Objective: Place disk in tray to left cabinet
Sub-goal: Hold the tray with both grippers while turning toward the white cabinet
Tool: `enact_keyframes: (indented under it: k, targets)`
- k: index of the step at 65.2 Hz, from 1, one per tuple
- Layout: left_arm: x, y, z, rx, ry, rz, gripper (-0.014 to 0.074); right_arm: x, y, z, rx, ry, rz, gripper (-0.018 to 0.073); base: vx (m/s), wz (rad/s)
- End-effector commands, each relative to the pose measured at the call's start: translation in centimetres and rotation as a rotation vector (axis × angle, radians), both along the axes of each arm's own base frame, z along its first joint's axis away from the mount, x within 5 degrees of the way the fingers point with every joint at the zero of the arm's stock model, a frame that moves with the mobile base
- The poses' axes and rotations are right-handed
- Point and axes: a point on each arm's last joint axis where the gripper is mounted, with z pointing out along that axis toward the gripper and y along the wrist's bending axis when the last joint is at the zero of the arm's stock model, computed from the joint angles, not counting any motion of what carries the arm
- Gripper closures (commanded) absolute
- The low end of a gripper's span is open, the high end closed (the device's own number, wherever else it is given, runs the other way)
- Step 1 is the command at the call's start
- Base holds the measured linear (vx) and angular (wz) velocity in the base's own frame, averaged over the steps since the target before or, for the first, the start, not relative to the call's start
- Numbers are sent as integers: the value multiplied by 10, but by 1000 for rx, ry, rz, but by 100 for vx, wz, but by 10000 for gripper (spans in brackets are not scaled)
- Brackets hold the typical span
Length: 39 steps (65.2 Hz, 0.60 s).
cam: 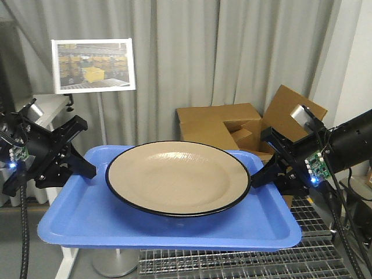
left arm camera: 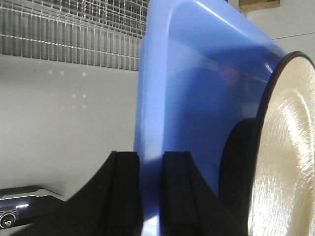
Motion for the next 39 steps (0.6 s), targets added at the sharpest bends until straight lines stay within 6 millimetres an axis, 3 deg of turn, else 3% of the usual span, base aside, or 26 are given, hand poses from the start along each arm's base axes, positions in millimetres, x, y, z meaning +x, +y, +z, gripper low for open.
enact_keyframes:
  k: [1,18,39]
  targets:
    - [-20,-22,43,-222,-63,-46,600,-18,22,46,229,-72,54,565,28,-17]
    - [-20,-22,43,-222,-63,-46,600,-18,22,46,229,-72,54,565,23,-29]
    - [-20,-22,43,-222,-63,-46,600,-18,22,46,229,-72,54,565,14,-50]
